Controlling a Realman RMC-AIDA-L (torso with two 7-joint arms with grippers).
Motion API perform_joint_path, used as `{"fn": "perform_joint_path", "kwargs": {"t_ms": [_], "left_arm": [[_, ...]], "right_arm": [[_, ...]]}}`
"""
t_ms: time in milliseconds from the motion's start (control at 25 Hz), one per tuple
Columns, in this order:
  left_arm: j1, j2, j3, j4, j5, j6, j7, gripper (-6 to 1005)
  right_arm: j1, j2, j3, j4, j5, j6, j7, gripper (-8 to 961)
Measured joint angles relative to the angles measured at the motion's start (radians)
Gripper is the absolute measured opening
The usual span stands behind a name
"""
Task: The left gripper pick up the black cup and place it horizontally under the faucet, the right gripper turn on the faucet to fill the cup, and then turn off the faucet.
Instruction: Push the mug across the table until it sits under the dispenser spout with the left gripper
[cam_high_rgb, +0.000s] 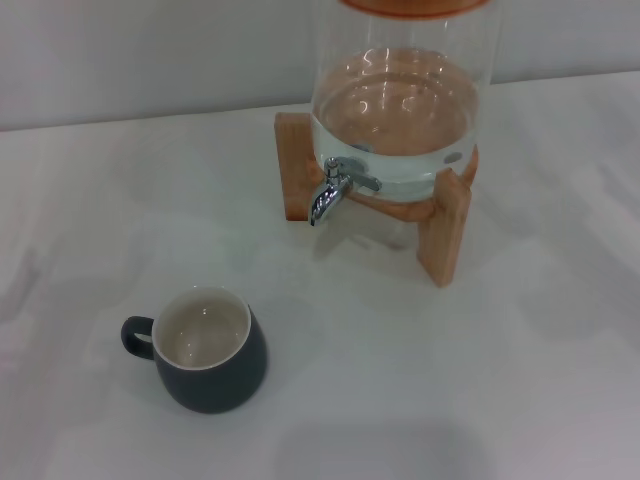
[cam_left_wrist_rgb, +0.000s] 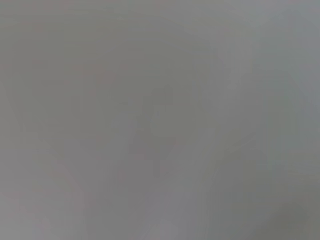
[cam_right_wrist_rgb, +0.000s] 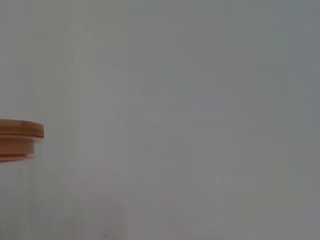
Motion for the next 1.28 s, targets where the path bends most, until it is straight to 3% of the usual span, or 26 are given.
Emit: {"fn": "perform_joint_path", "kwargs": {"t_ms": [520, 920, 1280], "left_arm": [[-0.008, 0.000, 0.002, -0.002, 0.000, 0.006, 0.000, 893], [0.003, -0.003, 0.006, -0.014, 0.007, 0.000, 0.005, 893], [0.005, -0.006, 0.008, -0.116, 0.021, -0.064, 0.114, 892]], "right_arm": [[0.009, -0.013, -0.009, -0.105, -0.202, -0.040, 0.158, 811], [0.011, -0.004, 0.000, -0.106, -0.197, -0.037, 0.157, 811], [0.021, -0.004, 0.001, -0.106, -0.186, -0.040, 0.158, 811]]}}
